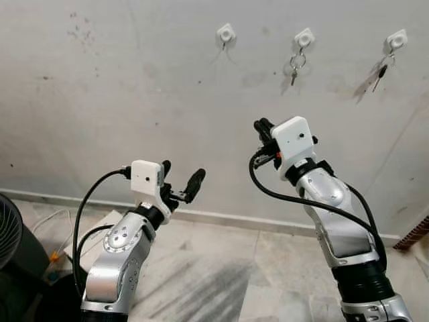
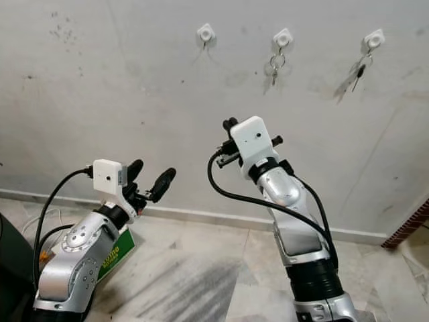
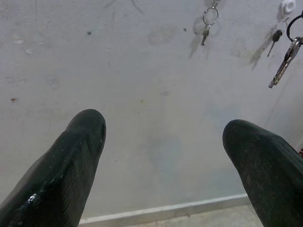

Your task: Hang keys on a hook

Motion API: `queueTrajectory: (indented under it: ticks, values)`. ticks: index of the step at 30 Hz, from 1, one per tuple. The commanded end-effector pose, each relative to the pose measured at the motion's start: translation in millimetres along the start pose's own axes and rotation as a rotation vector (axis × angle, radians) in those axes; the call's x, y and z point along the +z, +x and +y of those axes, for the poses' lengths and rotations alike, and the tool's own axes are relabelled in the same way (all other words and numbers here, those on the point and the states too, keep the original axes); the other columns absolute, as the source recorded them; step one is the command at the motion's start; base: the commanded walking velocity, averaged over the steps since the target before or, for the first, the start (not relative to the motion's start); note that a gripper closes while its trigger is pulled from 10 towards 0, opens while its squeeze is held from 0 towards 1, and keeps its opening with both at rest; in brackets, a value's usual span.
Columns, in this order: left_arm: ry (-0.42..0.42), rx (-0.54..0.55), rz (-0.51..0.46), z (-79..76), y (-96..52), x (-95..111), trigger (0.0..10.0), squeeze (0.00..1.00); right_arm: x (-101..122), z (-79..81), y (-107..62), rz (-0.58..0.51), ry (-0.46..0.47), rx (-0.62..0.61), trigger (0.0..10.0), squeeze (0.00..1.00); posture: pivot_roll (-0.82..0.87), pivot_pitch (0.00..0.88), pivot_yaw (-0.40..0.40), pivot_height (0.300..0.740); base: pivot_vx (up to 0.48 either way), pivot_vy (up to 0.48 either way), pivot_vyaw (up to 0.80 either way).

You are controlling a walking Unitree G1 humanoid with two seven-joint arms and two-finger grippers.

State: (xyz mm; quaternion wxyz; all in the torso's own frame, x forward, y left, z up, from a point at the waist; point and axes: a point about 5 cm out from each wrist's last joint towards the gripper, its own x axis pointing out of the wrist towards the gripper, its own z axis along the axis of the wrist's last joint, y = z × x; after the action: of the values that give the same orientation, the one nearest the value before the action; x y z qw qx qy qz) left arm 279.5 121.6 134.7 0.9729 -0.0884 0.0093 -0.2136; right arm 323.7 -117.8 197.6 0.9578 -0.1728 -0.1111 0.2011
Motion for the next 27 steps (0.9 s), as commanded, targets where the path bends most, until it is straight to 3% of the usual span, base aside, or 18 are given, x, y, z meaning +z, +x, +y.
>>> queueTrajectory:
  ticks: [1,13,19,27]
  values:
    - [0.016,0.001,-0.01,1.9,-2.4,4,10.0,0.0,2,0.8,-4.4,-0.013,0.004,0.024,10.0,0.0,0.01,0.0,0.042,0.74,0.304,0.0,0.0]
    - [0.023,0.016,0.012,7.7,-13.1,-1,10.0,0.0,-22,-8.6,-39.3,0.09,-0.002,0.02,10.0,0.0,0.0,0.0,0.042,0.74,0.314,0.0,0.0]
    - [0.025,0.025,0.021,8.9,-18.2,-4,10.0,0.0,-32,-2.5,-59.6,0.142,0.008,0.04,10.0,0.0,0.0,0.0,0.04,0.74,0.331,0.0,0.0]
    - [0.021,0.02,0.033,5.8,-22.0,-7,10.0,0.0,-34,0.1,-64.9,0.156,0.01,0.047,10.0,0.0,0.0,0.0,0.041,0.74,0.348,0.0,0.0]
